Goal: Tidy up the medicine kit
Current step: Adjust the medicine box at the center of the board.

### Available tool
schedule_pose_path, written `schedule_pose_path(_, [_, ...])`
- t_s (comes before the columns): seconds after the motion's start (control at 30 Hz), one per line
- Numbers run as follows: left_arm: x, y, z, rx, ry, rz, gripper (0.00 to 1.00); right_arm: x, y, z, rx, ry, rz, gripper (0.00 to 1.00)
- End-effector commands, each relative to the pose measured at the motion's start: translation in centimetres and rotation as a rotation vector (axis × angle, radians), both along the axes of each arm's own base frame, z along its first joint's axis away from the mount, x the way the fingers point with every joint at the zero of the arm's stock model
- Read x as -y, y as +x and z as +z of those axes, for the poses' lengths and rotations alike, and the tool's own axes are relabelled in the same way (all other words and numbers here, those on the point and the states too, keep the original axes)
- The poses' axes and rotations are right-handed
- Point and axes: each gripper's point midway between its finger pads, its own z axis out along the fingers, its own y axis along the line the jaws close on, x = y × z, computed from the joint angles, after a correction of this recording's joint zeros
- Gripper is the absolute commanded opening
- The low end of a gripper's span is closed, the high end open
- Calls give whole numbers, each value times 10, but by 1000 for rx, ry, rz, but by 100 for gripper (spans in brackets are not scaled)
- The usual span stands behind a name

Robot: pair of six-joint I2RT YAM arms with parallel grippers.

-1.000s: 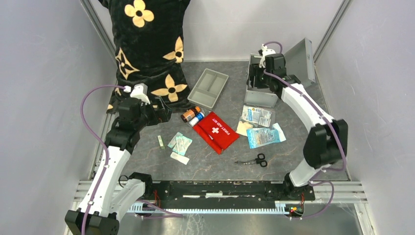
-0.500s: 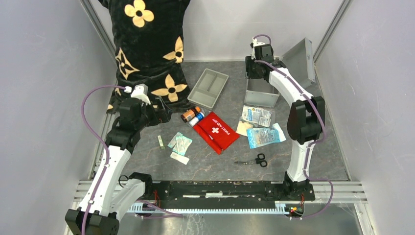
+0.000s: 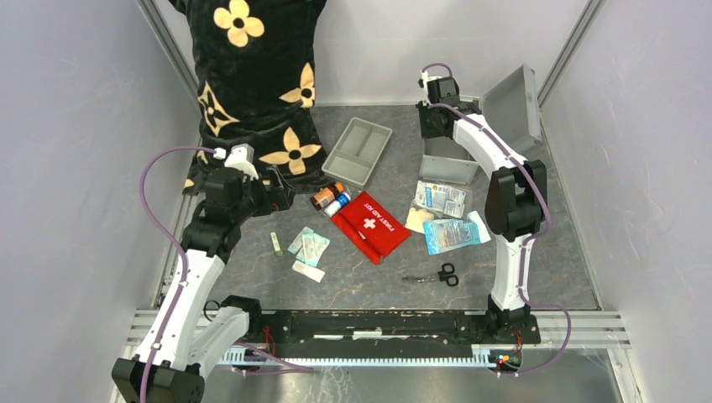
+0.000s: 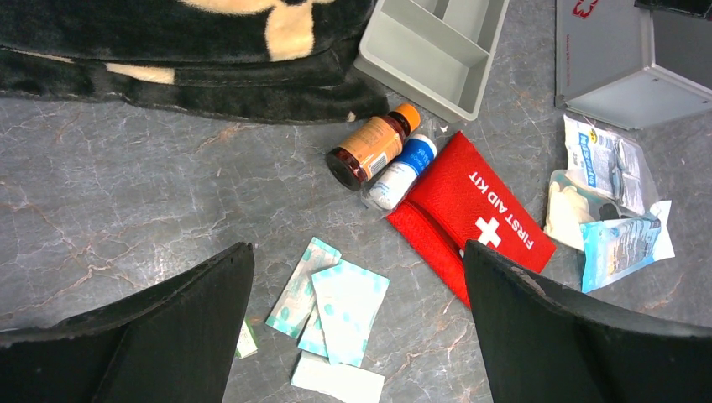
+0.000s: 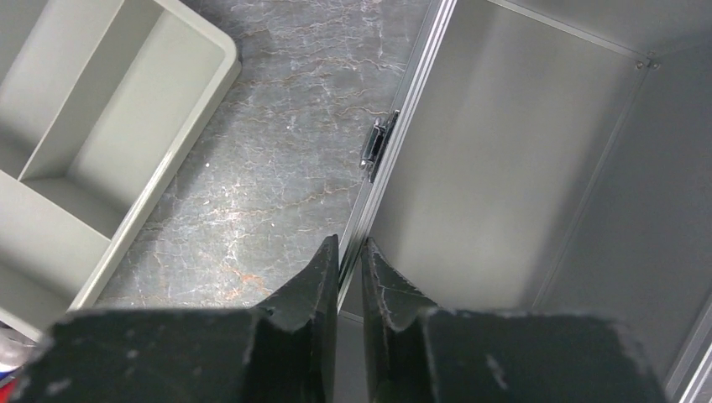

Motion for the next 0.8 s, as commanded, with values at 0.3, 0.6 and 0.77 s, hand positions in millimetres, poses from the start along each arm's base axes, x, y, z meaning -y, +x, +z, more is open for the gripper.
schedule_pose_path(0.3, [-2,3,0,18,37,-10,100,1,-20,3,-11,-137,250,0])
schedule_pose_path(0.6, [-1,4,-1,14,37,-14,100,-3,-59,-20,-59,-218,567,0])
schedule_pose_path(0.77, [-1,3,-1,14,39,-15,100,5,-73,-11,-13,-276,641,0])
